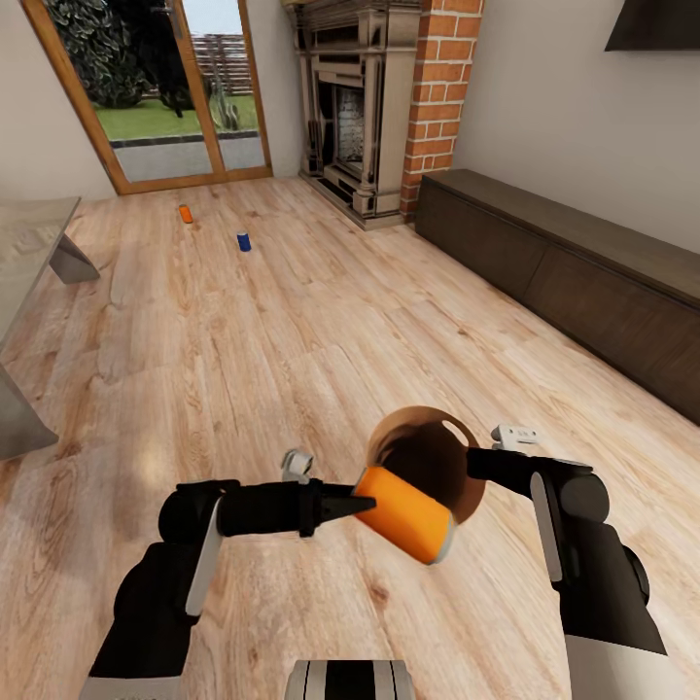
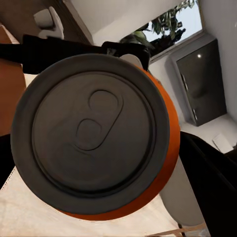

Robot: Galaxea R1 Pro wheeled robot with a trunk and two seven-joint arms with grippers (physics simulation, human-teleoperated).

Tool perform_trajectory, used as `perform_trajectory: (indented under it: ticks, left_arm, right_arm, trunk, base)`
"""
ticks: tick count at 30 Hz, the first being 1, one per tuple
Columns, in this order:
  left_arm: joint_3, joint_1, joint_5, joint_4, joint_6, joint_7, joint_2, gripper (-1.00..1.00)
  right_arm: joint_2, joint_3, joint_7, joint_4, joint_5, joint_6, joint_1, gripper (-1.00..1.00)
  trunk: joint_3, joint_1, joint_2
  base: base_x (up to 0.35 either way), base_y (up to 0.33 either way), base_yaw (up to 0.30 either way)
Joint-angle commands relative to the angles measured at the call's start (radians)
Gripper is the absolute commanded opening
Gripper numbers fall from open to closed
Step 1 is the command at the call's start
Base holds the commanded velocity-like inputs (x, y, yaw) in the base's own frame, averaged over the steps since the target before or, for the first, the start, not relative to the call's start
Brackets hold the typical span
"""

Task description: Put the three can of soda from the living room inside the tash can in the kitchen.

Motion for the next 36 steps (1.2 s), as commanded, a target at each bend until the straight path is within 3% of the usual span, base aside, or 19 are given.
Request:
perform_trajectory:
  ticks: [1, 7, 15, 20, 23, 24, 28, 30, 32, 36]
  left_arm:
    - [0.005, 0.000, 0.001, 0.000, 0.000, 0.000, -0.001, -1.00]
    - [0.015, -0.011, -0.001, 0.001, 0.000, 0.014, -0.010, -1.00]
    - [0.020, -0.055, 0.002, 0.001, 0.000, 0.096, -0.038, -1.00]
    - [0.020, -0.081, 0.003, 0.001, 0.000, 0.108, -0.038, -1.00]
    - [0.021, -0.105, 0.011, 0.002, 0.000, 0.158, -0.038, -1.00]
    - [0.021, -0.112, 0.023, 0.002, 0.000, 0.175, -0.038, -1.00]
    - [0.019, -0.122, 0.132, 0.002, 0.000, 0.266, -0.038, -1.00]
    - [0.012, -0.124, 0.238, 0.002, 0.000, 0.405, -0.038, -1.00]
    - [0.007, -0.124, 0.279, 0.002, 0.000, 0.453, -0.038, -1.00]
    - [-0.015, -0.124, 0.326, 0.002, 0.000, 0.537, -0.038, -1.00]
  right_arm:
    - [0.000, 0.001, 0.007, 0.000, -0.025, 0.003, 0.000, -1.00]
    - [0.000, 0.003, 0.007, 0.000, -0.025, 0.002, 0.000, -1.00]
    - [0.002, 0.004, 0.008, 0.000, -0.025, 0.002, 0.000, -1.00]
    - [0.002, 0.004, 0.008, 0.000, -0.025, 0.002, 0.000, -1.00]
    - [0.002, 0.004, 0.008, 0.000, -0.025, 0.002, 0.000, -1.00]
    - [0.002, 0.004, 0.009, 0.000, -0.025, 0.002, 0.000, -1.00]
    - [0.002, 0.004, 0.009, 0.000, -0.025, 0.002, 0.000, -1.00]
    - [0.002, 0.004, 0.009, 0.000, -0.025, 0.002, 0.000, -1.00]
    - [0.002, 0.004, 0.009, 0.000, -0.025, 0.002, 0.000, -1.00]
    - [0.002, 0.004, 0.009, 0.000, -0.025, 0.003, 0.000, -1.00]
  trunk:
    - [0.000, 0.000, 0.000]
    - [0.000, 0.000, 0.000]
    - [0.000, 0.000, 0.000]
    - [0.000, 0.000, 0.000]
    - [0.000, 0.000, 0.000]
    - [0.000, 0.000, 0.000]
    - [0.000, 0.000, 0.000]
    - [0.000, 0.000, 0.000]
    - [0.000, 0.000, 0.000]
    - [0.000, 0.000, 0.000]
  base:
    - [0.000, 0.000, 0.000]
    - [0.000, 0.000, 0.000]
    - [0.000, 0.000, 0.000]
    - [0.000, 0.000, 0.000]
    - [0.000, 0.000, 0.000]
    - [0.000, 0.000, 0.000]
    - [0.000, 0.000, 0.000]
    - [0.000, 0.000, 0.000]
    - [0.000, 0.000, 0.000]
    - [0.000, 0.000, 0.000]
